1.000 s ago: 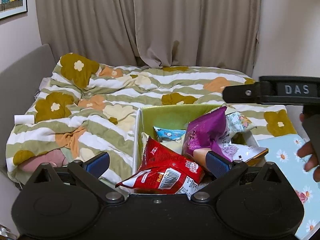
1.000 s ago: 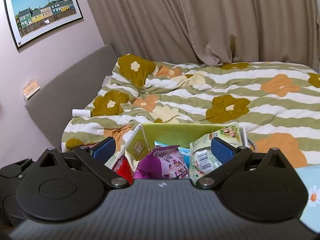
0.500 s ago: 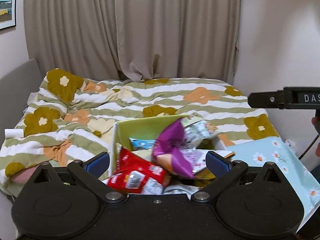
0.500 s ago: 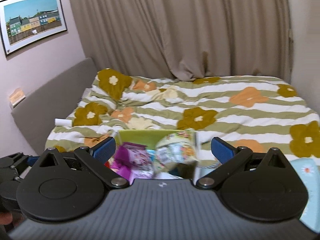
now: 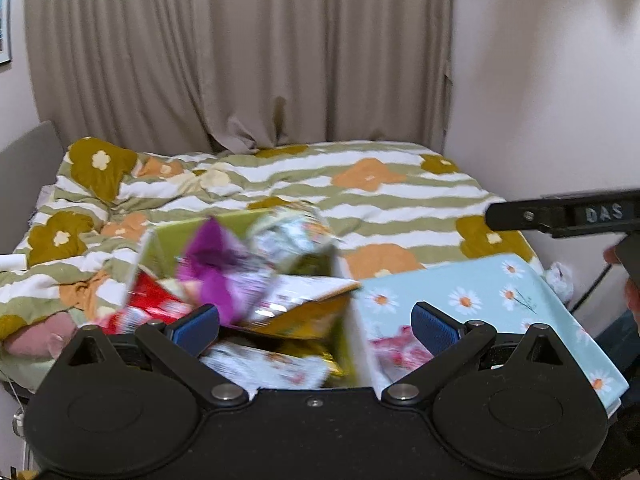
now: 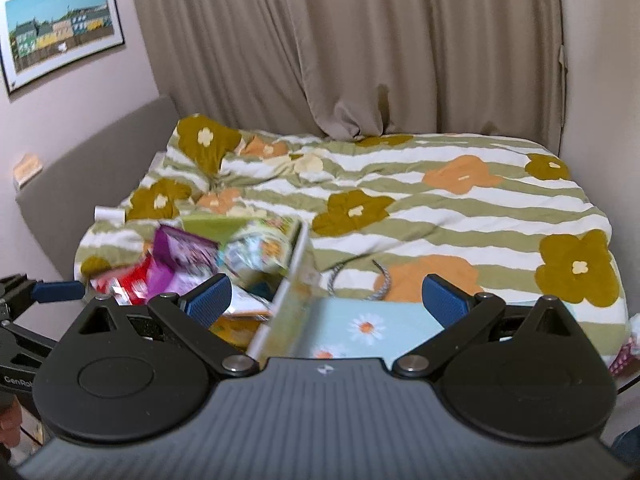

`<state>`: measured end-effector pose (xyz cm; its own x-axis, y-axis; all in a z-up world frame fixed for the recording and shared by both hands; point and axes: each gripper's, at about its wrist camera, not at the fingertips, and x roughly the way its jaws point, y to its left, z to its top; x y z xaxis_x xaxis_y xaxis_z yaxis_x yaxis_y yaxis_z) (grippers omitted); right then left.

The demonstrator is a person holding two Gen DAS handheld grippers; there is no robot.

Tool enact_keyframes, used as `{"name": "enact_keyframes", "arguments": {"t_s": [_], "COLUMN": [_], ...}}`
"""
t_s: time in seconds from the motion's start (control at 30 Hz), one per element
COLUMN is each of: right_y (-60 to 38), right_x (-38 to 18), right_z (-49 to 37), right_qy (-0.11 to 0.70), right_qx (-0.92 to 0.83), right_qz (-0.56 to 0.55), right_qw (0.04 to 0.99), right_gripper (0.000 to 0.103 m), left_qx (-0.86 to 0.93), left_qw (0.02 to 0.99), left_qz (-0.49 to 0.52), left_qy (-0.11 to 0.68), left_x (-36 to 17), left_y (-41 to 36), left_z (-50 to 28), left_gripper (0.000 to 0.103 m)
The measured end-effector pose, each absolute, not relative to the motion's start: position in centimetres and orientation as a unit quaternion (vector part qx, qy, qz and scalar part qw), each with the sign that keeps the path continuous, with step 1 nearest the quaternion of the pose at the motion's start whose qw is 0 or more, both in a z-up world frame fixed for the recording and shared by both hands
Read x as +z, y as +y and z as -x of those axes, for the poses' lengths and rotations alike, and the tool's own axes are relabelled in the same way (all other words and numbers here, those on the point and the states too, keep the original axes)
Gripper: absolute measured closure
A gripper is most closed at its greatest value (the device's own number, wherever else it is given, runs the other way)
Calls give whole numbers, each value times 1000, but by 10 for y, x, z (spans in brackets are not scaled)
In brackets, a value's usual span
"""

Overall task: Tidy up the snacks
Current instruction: 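Move both grippers back from the box to the pink packets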

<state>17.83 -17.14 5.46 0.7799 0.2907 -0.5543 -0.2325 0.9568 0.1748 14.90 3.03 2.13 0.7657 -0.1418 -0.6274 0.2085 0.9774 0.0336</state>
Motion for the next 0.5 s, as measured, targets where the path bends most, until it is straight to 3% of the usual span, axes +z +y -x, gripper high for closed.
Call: {"name": "enact_keyframes", "arguments": {"t_s": [0.5], "right_y": [-250], "right_x": [-30], "right_z": [-229], "right_qy": [384], "right_qx": [227], "right_qz": [15], "right_qw": [895], "right_gripper": [0], "left_qx": [-270], "left_qw": [856], "left_qz": [-218], "left_qy": [383], "left_x": [-96], "left_y": [-117], "left_z": [-157], "left_gripper": [0]}}
